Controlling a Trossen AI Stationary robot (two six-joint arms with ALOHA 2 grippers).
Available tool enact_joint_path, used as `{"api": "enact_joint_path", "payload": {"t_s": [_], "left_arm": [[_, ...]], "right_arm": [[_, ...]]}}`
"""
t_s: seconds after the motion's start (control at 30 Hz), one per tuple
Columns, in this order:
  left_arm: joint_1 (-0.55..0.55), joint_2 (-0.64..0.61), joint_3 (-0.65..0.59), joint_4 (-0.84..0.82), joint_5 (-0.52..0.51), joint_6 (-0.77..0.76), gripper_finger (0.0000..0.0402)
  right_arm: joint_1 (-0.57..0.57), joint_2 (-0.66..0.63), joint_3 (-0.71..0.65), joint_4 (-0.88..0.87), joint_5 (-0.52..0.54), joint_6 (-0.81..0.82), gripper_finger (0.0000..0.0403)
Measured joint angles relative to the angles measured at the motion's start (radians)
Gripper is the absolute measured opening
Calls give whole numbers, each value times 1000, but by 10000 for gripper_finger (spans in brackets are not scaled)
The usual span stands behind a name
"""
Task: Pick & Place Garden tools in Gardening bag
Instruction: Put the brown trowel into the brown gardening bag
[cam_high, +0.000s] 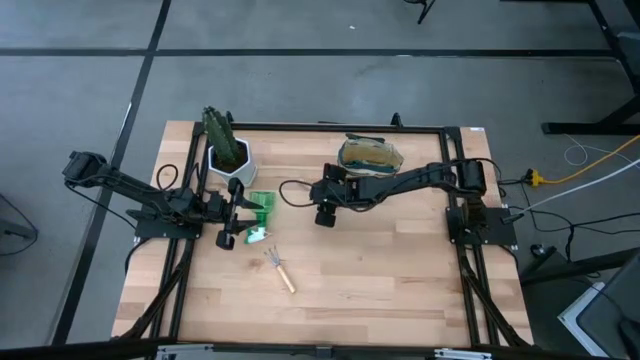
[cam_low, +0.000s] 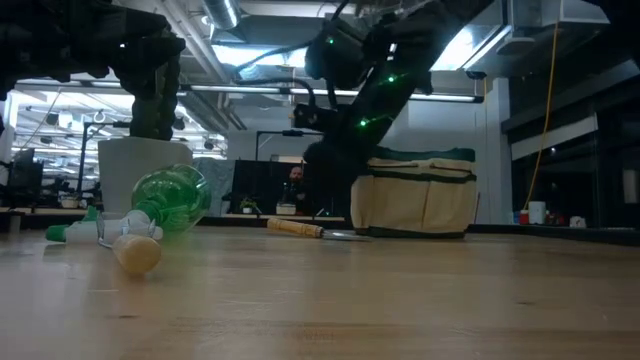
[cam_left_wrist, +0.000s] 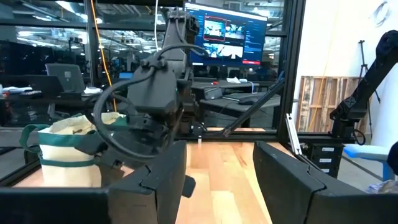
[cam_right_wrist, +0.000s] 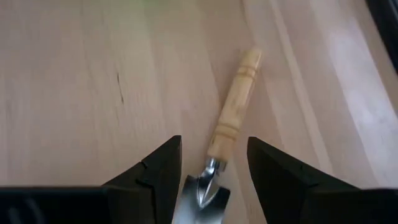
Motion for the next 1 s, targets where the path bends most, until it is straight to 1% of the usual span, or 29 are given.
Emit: {"api": "enact_joint_path", "payload": {"t_s": [0.13, 0.33, 0.47, 0.63, 0.7, 0.77, 0.87, 0.93, 1.0], "left_arm": [[0, 0, 0, 0, 0, 0, 182], [0, 0, 0, 0, 0, 0, 182], [0, 0, 0, 0, 0, 0, 182], [0, 0, 0, 0, 0, 0, 182], [0, 0, 0, 0, 0, 0, 182], [0, 0, 0, 0, 0, 0, 182], [0, 0, 0, 0, 0, 0, 182], [0, 0, 0, 0, 0, 0, 182], [0, 0, 0, 0, 0, 0, 182]], "right_arm": [[-20, 15, -1, 4, -16, -21, 183], [-42, 21, 1, 49, -110, -50, 183], [-54, 21, 1, 55, -121, -51, 183], [-62, 21, 1, 63, -178, -51, 183], [-61, 21, 1, 58, -182, -60, 183], [-50, 21, 1, 54, -150, -120, 183], [-30, 14, 0, 45, -74, -259, 183], [-21, 2, 0, 39, -60, -342, 183], [-16, -9, 1, 29, -73, -414, 183]]}}
